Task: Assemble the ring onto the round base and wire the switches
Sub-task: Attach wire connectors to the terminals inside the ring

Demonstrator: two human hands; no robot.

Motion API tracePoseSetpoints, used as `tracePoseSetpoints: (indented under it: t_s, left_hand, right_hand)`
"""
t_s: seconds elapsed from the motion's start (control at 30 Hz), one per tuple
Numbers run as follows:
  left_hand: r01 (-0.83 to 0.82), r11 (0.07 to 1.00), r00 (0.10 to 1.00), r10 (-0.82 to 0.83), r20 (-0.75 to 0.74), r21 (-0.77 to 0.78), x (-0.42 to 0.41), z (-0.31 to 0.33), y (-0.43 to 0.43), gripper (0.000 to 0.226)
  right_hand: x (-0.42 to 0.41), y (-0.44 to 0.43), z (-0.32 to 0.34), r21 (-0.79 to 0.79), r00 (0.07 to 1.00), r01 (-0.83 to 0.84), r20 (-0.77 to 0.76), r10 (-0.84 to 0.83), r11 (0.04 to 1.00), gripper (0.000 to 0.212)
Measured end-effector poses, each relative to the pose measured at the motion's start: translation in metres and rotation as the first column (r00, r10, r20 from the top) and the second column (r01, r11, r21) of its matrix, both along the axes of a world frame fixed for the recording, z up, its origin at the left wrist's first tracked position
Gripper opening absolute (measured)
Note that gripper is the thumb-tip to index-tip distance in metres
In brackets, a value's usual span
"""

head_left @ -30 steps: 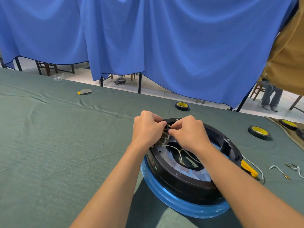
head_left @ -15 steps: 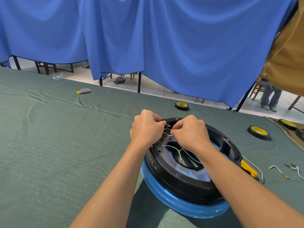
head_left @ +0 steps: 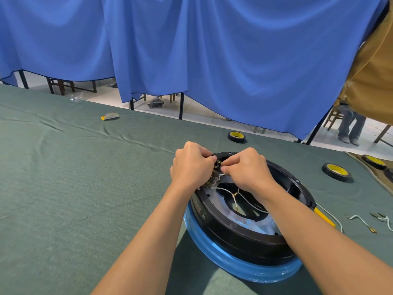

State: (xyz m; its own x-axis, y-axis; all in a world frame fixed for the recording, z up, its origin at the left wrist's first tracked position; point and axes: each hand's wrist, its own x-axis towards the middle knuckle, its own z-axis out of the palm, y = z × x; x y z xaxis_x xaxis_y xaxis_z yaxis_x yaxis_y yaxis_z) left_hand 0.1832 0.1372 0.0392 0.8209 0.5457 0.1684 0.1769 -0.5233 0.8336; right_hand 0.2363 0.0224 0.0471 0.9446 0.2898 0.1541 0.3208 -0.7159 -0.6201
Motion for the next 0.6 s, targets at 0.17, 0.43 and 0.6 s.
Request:
tracePoseSetpoints:
  t_s: [0.17,0.43,0.6]
  left_hand:
    - [-0.005,1.0,1.0,0.005,-0.001,-0.018,0.001,0.0,0.001,0.017]
    - [-0.017,1.0,1.0,0.017,0.003,-0.018,0.001,-0.002,0.0,0.016]
    - [-0.014,0.999,1.0,0.014,0.0,-0.032,0.002,-0.002,0.001,0.016]
  right_hand:
    - [0.003,-0.001,0.002,0.009,0.999,-0.032,-0.031,0.033,0.999,0.016]
    - [0.009,-0.015,0.01,-0.319,0.965,-0.227,0.051,0.256,0.92,0.018]
    - [0.003,-0.015,0.006,-0.381,0.939,-0.223,0.164,0.303,0.897,0.026]
